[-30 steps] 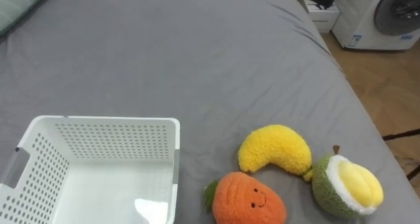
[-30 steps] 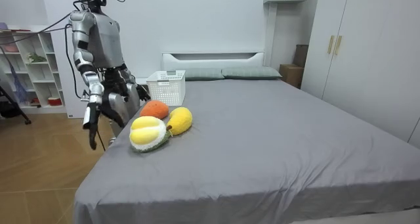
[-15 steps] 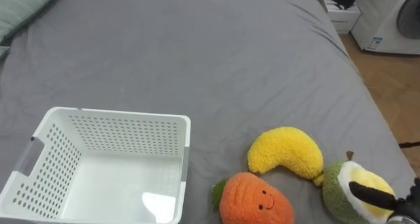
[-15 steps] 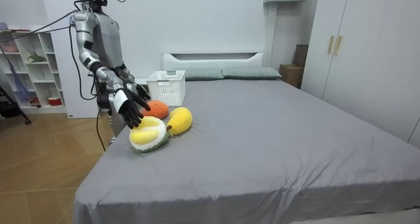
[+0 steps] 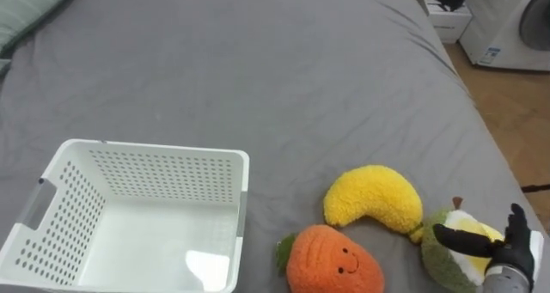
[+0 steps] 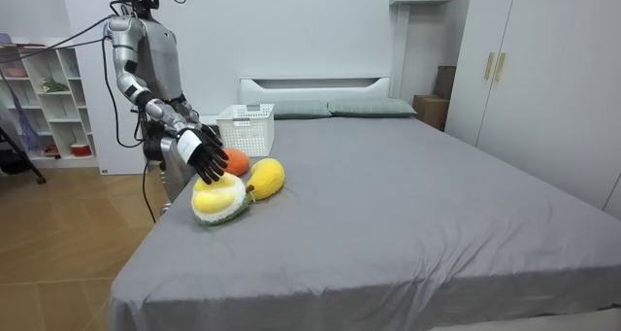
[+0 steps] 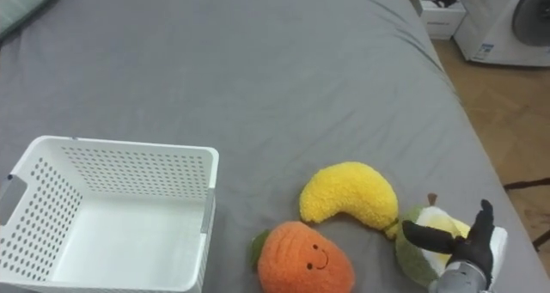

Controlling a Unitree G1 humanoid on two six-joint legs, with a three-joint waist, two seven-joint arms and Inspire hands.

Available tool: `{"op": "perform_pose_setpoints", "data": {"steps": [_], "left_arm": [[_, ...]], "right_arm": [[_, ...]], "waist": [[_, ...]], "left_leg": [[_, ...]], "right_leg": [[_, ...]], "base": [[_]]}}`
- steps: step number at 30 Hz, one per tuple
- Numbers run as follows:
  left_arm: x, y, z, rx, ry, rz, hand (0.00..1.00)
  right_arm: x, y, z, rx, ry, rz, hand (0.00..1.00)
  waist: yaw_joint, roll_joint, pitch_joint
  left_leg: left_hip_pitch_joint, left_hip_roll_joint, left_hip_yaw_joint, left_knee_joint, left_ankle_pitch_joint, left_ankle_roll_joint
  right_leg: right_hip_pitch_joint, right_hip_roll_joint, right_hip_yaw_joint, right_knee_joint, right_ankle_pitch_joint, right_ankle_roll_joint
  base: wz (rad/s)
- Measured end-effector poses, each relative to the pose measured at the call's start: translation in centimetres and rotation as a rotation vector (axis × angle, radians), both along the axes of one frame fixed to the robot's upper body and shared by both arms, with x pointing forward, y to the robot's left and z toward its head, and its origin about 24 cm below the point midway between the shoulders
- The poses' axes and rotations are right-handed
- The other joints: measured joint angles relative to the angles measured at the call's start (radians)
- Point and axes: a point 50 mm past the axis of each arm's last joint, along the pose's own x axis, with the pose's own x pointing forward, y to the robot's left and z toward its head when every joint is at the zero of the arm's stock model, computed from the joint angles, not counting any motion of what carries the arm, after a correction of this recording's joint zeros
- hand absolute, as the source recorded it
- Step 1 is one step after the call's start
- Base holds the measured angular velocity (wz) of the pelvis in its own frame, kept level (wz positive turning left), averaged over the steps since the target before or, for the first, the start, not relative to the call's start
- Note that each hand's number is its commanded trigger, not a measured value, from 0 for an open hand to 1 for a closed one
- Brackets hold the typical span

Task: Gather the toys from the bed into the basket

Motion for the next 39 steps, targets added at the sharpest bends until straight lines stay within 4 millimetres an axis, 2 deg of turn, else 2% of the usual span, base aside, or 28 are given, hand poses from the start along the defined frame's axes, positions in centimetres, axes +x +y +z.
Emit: {"op": "perform_pose_setpoints", "data": {"steps": [8,13,17,27,28,29,30,39], "left_arm": [[-0.1,0.2,0.1,0.008,0.025,-0.058,0.0],[-0.4,0.3,0.1,0.012,0.045,-0.069,0.0],[-0.5,0.3,0.1,0.016,0.053,-0.068,0.0],[-0.1,0.4,0.2,0.016,0.043,-0.074,0.0],[0.1,0.4,0.2,0.017,0.037,-0.078,0.0],[0.2,0.5,0.3,0.018,0.034,-0.079,0.0],[0.3,0.5,0.3,0.02,0.031,-0.08,0.0],[0.7,0.7,0.4,0.018,0.022,-0.08,0.0]], "right_arm": [[-1.0,0.4,-1.3,-0.109,0.134,0.12,0.0],[-3.6,-0.2,-3.3,-0.121,0.298,0.121,0.0],[-5.0,-0.6,-4.1,-0.132,0.366,0.101,0.0],[-5.0,-0.9,-4.1,-0.194,0.403,0.11,0.0],[-4.8,-1.1,-3.9,-0.22,0.408,0.126,0.32],[-4.6,-1.3,-3.8,-0.234,0.409,0.136,0.59],[-4.4,-1.4,-3.6,-0.254,0.41,0.148,1.0],[-1.5,-2.7,-2.0,-0.311,0.371,0.126,1.0]], "waist": [[-0.009,0.003,0.0003],[-0.006,0.004,0.003],[-0.007,0.004,0.0028],[-0.005,0.006,0.0034],[-0.004,0.006,0.0035],[-0.005,0.006,0.0031],[-0.006,0.005,0.0038],[-0.002,0.01,0.0061]], "left_leg": [[-0.011,-0.003,-0.023,0.003,0.0,0.0],[0.007,-0.005,-0.031,0.003,0.0,0.0],[0.015,-0.005,-0.03,0.004,0.0,0.0],[0.013,-0.006,-0.033,0.003,0.0,0.0],[0.0,-0.006,-0.033,0.007,0.0,0.0],[-0.008,-0.006,-0.034,0.01,0.0,0.0],[-0.018,-0.005,-0.034,0.013,0.0,0.001],[-0.058,-0.004,-0.035,0.016,0.0,0.001]], "right_leg": [[0.012,-0.003,-0.024,-0.003,0.001,0.0],[0.026,-0.004,-0.03,-0.005,0.0,0.002],[0.033,-0.004,-0.026,-0.013,0.0,0.001],[0.033,-0.004,-0.03,-0.017,0.0,0.001],[0.022,-0.005,-0.03,-0.015,0.001,0.001],[0.015,-0.005,-0.031,-0.013,0.001,0.001],[0.007,-0.005,-0.032,-0.009,0.003,0.001],[-0.023,-0.004,-0.033,-0.003,0.004,0.001]], "base": [[0.09],[0.03],[-0.01],[0.0],[0.0],[0.0],[0.0],[0.0]]}}
